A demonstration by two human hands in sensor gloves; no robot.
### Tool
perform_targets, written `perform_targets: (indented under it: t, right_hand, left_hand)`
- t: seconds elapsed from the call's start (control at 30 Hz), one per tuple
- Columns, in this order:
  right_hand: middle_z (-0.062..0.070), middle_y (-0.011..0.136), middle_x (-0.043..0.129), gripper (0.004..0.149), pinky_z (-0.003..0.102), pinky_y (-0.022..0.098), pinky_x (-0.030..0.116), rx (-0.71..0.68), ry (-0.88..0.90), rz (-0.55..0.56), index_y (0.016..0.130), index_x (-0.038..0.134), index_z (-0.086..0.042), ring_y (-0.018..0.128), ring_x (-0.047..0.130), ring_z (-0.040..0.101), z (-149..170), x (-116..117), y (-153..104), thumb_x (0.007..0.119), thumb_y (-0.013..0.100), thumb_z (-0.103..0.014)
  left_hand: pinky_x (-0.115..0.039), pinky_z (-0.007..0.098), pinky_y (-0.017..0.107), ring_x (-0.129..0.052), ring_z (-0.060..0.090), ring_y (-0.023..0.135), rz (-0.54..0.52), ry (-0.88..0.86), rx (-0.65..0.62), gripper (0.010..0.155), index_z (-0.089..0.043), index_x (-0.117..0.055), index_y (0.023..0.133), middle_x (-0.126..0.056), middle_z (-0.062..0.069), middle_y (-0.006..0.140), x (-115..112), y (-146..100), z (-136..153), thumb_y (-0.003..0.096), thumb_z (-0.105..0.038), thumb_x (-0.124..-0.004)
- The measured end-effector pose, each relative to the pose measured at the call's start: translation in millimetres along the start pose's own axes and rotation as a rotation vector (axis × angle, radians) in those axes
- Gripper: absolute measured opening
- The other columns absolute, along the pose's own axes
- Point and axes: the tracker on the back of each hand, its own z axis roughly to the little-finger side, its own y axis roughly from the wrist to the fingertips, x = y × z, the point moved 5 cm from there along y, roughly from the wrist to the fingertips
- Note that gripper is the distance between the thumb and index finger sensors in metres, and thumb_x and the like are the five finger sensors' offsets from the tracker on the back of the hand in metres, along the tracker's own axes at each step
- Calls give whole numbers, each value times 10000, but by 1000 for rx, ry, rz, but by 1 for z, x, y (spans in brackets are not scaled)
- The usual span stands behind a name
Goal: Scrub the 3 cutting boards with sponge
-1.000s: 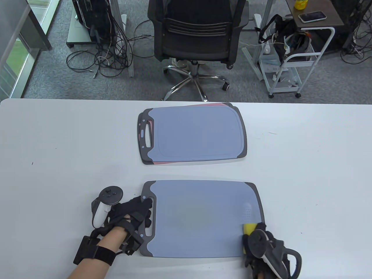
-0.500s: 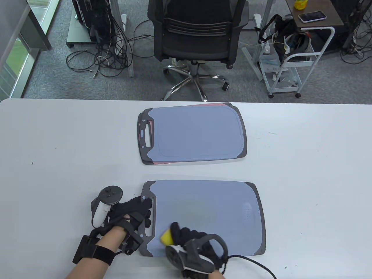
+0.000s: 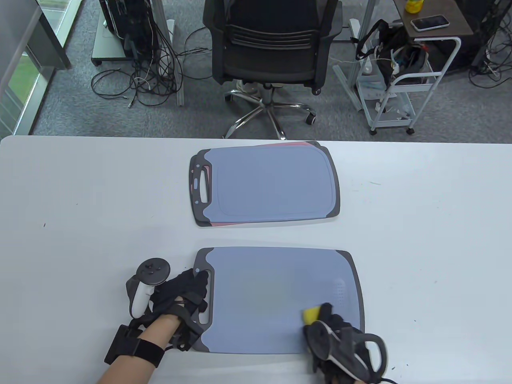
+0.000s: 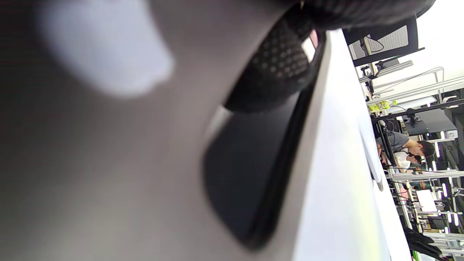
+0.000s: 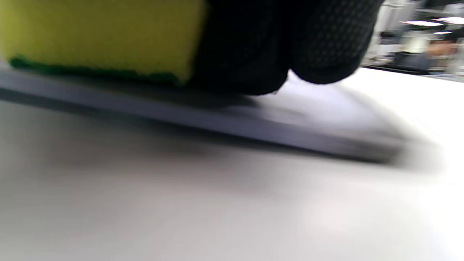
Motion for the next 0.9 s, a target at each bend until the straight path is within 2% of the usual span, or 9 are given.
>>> perform_targets:
  t: [0.1,0.23,0.33,0.43,0.57,0.63,0.73,0.8,0.9]
  right_hand:
    - [97,656,854,768,405,399,827,-264,-34,31,1029,629,-69,411,919,142,-113,-8,15,682,487,-610]
    - [66,661,863,758,389,404,842,-395,-139,70,1028,628,-88,420,930,124,-171,-14,21,646,492,-624]
    - [54,677,860,755,397,405,837,-298,-88,54,1038,628,-115,425,929,132,-130,-12,26,667,482,-623]
    - [58,685,857,754,401,409,833,-62,-91,9,1043,617,-115,432,929,139,-33,-5,23,659,484,-620]
    - [87,685,854,753,425,407,821,391,-1,-59,1040,622,-80,434,926,169,124,9,-15,677,493,-594]
    - [111,701,859,755,437,407,814,481,73,-86,1043,618,-65,437,929,187,156,15,-29,686,502,-586]
    - [136,698,851,760,458,411,800,466,120,-51,1029,616,-19,441,920,212,141,13,-26,711,501,-557]
    - [111,685,857,757,422,409,821,340,-91,-40,1035,627,-65,431,926,167,102,4,-12,678,491,-590]
    - [94,666,844,773,398,398,829,26,-7,-28,1074,553,-110,419,915,134,1,-1,8,666,499,-613]
  left_hand:
    - [-992,230,206,-1083,24,313,5,-26,-3,510,-162,-720,924,-928,-74,656,2,0,2,630,-575,-666]
    - [-992,230,215,-1079,23,320,-6,-50,2,511,-167,-719,925,-926,-78,661,7,0,5,628,-579,-661]
    - [-992,232,218,-1078,26,325,-16,-71,12,513,-167,-718,927,-925,-78,665,9,0,7,626,-578,-659]
    - [-990,234,218,-1078,28,326,-16,-74,16,515,-167,-719,929,-924,-77,667,9,1,7,622,-577,-660]
    - [-990,239,222,-1086,31,334,7,-42,22,534,-153,-719,935,-923,-66,678,9,5,5,613,-575,-660]
    - [-997,243,228,-1100,36,346,39,-34,15,536,-156,-725,929,-928,-59,679,9,8,4,604,-578,-667]
    - [-1000,245,229,-1106,39,349,43,-32,14,536,-155,-729,927,-933,-57,676,9,9,4,603,-578,-674]
    - [-1000,246,228,-1106,39,347,41,-29,14,533,-155,-729,926,-934,-57,675,10,10,4,602,-575,-675]
    - [-1002,247,231,-1108,40,350,47,-31,12,535,-154,-728,927,-934,-56,677,9,9,4,601,-576,-676]
